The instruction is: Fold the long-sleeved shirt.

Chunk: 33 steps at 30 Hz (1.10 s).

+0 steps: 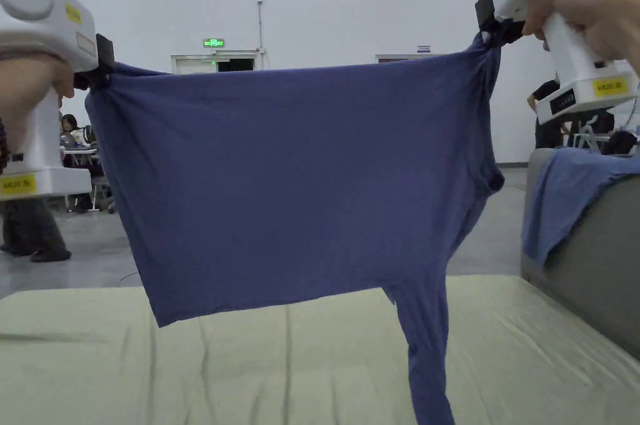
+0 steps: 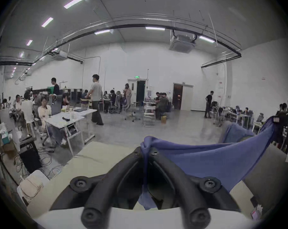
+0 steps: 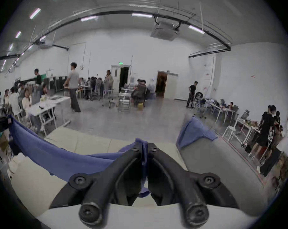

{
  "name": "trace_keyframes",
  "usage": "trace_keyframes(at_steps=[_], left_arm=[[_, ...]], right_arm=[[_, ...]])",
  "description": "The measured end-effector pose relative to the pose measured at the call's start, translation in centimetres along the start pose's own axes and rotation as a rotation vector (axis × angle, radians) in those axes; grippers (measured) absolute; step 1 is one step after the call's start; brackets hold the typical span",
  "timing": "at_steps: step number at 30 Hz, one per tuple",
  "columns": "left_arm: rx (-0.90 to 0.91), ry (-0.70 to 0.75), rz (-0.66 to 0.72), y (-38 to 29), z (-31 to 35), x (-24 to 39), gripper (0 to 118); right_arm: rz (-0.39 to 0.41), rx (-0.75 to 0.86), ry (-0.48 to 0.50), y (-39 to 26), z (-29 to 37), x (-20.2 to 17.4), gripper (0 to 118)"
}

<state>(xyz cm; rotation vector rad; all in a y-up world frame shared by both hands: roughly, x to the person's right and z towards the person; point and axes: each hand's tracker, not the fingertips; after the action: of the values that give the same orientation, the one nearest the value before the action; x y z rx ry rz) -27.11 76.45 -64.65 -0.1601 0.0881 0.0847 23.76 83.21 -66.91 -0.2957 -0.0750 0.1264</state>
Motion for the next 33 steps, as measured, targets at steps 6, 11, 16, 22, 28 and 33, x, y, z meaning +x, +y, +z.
trace_keyframes(at_steps=[6,11,16,22,28,33], left_arm=[[-0.012,-0.007,0.017,-0.3,-2.4,-0.2,0],[-0.084,-0.021,0.007,-6.1,-4.1,-0.2,0],[-0.255,-0.028,0.037,-15.5,-7.4,-1.4,0],[-0.395,-0.007,0.049,-26.0,-8.4,-2.9,0],[-0.422,-0.027,0.058,-29.2,-5.5,-3.9,0],[-0.370,-0.112,0.006,-31.0,3.2,-4.2,0]], right_arm=[[0.020,-0.012,-0.029,-1.1,-0.3,-0.1,1],[0.011,-0.128,-0.006,-8.0,-4.1,-1.0,1],[-0.003,-0.263,0.059,-17.9,-10.1,-2.7,1],[-0.029,-0.418,0.091,-28.6,-14.8,-4.6,1],[-0.024,-0.443,0.129,-32.5,-12.0,-4.2,1],[0.083,-0.369,0.201,-36.4,-2.8,-3.3,1]])
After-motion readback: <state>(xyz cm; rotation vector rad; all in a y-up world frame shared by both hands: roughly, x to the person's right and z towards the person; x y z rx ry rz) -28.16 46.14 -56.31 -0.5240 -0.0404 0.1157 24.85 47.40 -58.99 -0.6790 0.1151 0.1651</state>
